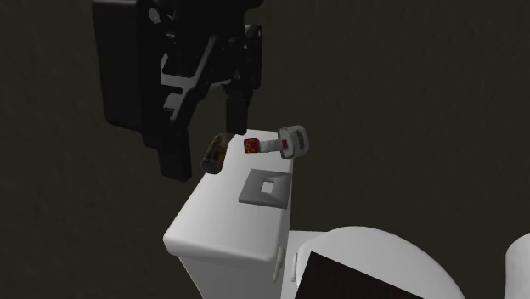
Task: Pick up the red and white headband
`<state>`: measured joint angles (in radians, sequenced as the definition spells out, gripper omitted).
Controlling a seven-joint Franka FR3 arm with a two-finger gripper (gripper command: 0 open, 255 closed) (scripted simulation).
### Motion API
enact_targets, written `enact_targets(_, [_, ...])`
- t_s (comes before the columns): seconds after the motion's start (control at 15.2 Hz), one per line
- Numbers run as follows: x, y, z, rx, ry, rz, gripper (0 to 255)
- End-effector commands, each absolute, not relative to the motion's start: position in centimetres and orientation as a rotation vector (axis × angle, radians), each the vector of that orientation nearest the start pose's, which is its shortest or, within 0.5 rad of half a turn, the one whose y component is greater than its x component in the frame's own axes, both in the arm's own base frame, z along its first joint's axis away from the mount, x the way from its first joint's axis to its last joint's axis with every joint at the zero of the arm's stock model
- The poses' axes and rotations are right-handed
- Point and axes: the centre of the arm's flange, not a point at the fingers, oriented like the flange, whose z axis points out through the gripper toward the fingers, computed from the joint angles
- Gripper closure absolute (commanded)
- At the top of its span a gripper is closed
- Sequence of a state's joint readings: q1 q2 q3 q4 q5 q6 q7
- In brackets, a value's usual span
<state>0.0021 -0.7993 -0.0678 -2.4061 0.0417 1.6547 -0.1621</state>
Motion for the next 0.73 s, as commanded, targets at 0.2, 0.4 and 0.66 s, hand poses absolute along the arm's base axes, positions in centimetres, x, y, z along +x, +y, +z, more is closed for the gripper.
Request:
enact_targets(0.2, [32.4,-6.1,56.6,-3.026,-0.163,-0.083,0])
enact_targets(0.4, [33.8,-10.0,55.3,-3.001,-0.153,-0.080,0])
enact_targets(0.66, [35.6,-15.1,53.3,-2.969,-0.141,-0.077,0])
